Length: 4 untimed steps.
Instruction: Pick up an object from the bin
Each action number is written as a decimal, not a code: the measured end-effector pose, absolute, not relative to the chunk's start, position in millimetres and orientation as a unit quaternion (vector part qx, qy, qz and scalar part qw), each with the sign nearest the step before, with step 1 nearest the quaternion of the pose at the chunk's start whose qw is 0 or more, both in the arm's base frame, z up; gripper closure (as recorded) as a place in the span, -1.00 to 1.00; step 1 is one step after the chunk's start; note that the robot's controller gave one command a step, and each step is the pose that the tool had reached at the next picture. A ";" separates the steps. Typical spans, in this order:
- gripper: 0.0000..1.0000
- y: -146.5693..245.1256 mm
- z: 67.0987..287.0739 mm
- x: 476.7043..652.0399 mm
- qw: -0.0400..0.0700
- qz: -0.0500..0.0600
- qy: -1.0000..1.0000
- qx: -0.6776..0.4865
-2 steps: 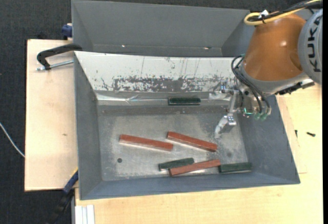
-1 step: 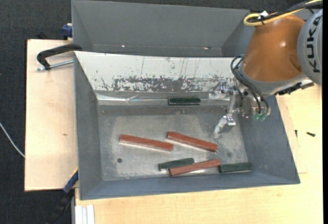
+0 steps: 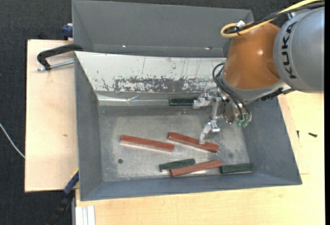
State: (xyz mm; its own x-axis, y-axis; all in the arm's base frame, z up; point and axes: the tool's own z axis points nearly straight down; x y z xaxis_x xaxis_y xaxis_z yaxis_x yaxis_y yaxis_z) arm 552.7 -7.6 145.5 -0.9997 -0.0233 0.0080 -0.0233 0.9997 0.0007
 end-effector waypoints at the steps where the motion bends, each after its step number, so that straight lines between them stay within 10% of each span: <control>1: 1.00 14.8 78.3 524.6 -0.005 0.000 -1.000 0.023; 4: 1.00 75.5 137.8 524.0 -0.002 -0.001 -0.999 -0.037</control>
Offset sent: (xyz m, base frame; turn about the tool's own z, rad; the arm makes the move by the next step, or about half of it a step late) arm 0.0000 0.0000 0.0000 0.0000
